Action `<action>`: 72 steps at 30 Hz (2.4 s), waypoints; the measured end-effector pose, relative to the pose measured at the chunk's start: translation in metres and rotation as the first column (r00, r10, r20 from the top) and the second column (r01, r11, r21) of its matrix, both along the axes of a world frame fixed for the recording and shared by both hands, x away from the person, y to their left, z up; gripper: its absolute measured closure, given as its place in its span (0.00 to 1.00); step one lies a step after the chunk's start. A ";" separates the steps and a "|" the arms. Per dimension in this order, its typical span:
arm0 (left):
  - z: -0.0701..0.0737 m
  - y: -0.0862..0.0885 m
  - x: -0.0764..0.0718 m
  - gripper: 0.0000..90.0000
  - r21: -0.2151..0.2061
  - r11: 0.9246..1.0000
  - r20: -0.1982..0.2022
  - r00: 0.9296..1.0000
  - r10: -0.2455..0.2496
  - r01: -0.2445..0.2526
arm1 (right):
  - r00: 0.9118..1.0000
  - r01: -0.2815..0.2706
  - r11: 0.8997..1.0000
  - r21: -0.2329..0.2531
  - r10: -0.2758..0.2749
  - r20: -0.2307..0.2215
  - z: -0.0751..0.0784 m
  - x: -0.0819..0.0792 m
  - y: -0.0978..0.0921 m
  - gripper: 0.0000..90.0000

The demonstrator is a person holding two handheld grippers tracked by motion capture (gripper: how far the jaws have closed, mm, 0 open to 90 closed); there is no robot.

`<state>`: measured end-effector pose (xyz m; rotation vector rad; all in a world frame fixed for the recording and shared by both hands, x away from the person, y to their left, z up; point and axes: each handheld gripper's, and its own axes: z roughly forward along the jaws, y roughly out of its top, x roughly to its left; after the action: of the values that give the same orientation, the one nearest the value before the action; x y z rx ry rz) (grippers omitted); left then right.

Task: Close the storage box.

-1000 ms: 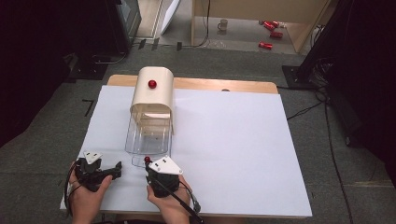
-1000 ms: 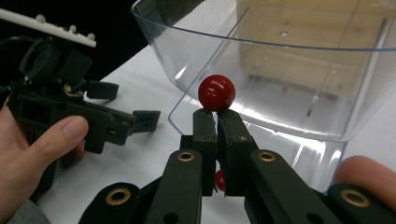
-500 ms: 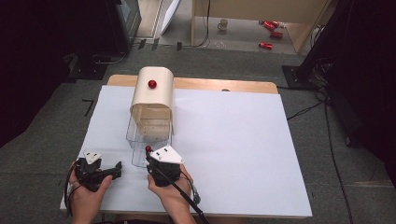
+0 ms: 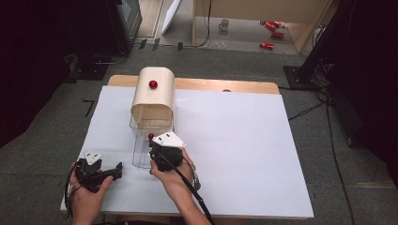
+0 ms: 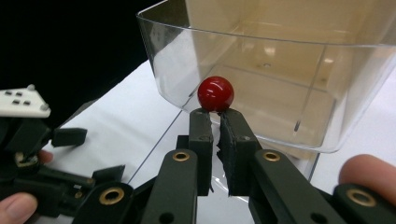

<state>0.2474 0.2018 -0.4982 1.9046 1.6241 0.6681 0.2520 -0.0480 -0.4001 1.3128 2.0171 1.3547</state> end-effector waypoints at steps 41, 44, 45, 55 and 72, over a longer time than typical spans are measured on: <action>0.000 0.000 0.001 0.00 0.002 1.000 -0.001 1.000 -0.001 0.001 | 0.997 -0.046 0.999 -0.028 0.044 -0.065 -0.004 0.040 -0.001 0.43; 0.000 0.000 0.000 0.00 0.004 1.000 -0.002 1.000 -0.002 0.003 | 0.999 -0.019 0.997 -0.078 0.016 -0.041 -0.005 0.031 -0.002 0.17; 0.000 0.000 0.001 0.00 0.002 1.000 0.001 1.000 -0.001 0.001 | 0.999 -0.011 0.995 -0.098 0.008 -0.036 -0.005 0.029 -0.001 0.13; 0.000 0.000 0.001 0.00 0.001 1.000 -0.002 1.000 -0.001 0.001 | 0.997 -0.045 0.997 -0.065 0.040 -0.070 -0.010 0.002 -0.010 0.00; 0.000 0.000 0.001 0.00 0.002 1.000 -0.001 1.000 0.000 0.000 | 0.994 0.028 0.995 -0.094 -0.038 -0.106 -0.038 -0.037 -0.015 0.00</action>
<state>0.2480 0.2017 -0.4982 1.9069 1.6245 0.6686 0.2149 -0.0631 -0.4380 1.3986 2.0922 1.1842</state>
